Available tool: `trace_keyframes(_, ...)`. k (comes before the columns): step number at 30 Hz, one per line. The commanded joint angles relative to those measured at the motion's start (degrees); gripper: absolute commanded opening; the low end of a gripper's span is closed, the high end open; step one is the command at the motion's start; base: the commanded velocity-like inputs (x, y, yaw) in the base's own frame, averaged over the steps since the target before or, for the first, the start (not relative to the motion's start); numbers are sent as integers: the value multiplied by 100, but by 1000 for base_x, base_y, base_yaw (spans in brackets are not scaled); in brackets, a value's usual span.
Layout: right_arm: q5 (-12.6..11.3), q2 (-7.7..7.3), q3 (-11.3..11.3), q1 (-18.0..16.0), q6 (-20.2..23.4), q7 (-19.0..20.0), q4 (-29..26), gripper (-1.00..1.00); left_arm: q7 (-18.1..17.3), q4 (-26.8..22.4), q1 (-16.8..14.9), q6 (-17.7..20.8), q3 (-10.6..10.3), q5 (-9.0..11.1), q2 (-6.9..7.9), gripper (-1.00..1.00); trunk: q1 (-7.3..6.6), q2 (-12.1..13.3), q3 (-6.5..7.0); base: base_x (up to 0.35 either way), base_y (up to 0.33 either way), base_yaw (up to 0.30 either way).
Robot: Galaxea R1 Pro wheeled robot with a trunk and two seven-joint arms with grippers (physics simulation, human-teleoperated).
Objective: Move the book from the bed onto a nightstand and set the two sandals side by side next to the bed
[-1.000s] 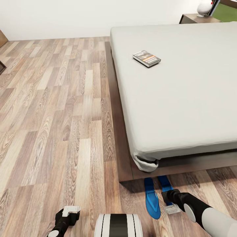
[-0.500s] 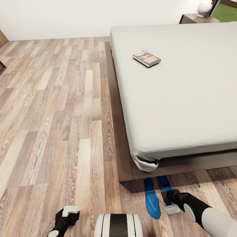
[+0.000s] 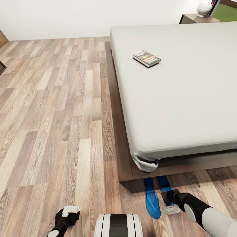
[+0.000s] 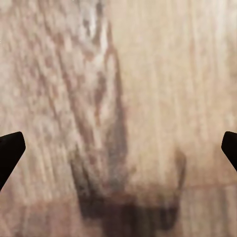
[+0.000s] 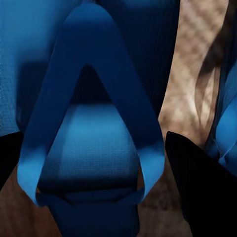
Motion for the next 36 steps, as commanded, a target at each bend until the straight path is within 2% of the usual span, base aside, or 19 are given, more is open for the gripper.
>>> trace_keyframes(1, 14, -6, 23, -2, -25, 25, -18, -100, 31, -1, -2, -17, -50, 39, 5, 100, -1, -1, -3, 0, 0, 0)
trace_keyframes(36, 17, -16, 27, -2, -25, 19, -3, -100, 33, -2, -2, -17, -50, 42, 6, 100, -1, -1, -3, 0, 28, 0)
